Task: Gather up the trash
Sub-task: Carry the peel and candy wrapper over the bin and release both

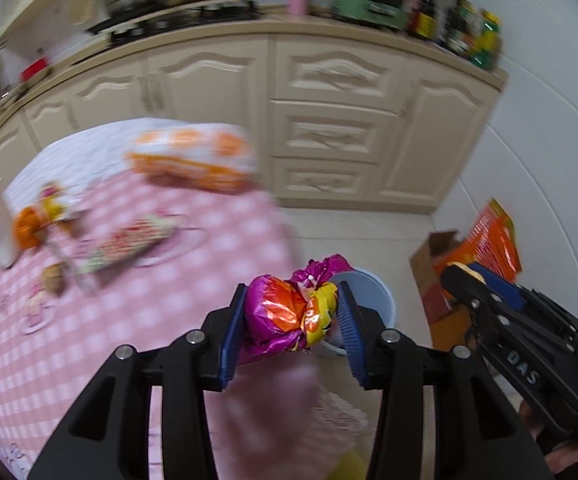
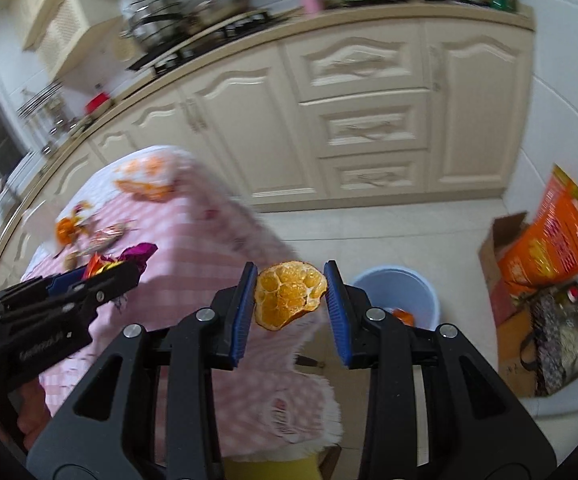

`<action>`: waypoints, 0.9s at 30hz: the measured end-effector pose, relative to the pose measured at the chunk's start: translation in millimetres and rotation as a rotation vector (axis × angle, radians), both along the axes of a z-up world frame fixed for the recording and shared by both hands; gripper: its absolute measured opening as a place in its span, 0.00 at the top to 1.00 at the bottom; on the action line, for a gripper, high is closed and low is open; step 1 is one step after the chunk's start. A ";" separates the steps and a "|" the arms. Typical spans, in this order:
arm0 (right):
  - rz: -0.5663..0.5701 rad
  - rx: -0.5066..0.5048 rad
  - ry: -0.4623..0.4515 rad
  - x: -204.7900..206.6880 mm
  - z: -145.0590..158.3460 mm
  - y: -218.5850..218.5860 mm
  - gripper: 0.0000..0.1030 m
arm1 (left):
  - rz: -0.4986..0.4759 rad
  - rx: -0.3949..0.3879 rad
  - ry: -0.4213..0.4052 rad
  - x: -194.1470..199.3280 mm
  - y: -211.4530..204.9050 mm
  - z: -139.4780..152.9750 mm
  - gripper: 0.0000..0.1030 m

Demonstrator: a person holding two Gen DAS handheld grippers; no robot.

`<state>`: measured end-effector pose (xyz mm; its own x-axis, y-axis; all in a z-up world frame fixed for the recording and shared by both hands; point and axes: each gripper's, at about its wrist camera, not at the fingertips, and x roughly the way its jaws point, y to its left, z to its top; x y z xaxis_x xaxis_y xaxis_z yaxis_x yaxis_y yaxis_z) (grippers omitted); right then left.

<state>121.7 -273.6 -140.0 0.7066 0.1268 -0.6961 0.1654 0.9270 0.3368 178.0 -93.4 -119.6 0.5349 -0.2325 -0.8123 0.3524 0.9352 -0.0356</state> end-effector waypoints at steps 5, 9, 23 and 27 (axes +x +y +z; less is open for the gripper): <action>-0.101 0.013 0.031 -14.8 -15.2 -49.0 0.67 | -0.115 0.044 0.078 3.0 -65.9 -31.9 0.58; -0.167 0.014 0.063 -23.0 -27.5 -83.2 0.67 | -0.172 0.071 0.124 7.9 -105.3 -55.8 0.58; -0.221 0.010 0.125 -20.4 -53.7 -134.4 0.67 | -0.205 0.109 0.195 44.7 -170.8 -101.3 0.47; -0.199 0.012 0.134 -8.8 -59.2 -133.1 0.67 | -0.174 0.111 0.214 54.0 -164.9 -102.9 0.41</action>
<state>112.9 -406.6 -199.2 0.6203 0.0031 -0.7844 0.3881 0.8678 0.3103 232.0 -258.4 -222.5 0.3083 -0.2093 -0.9280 0.5034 0.8636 -0.0275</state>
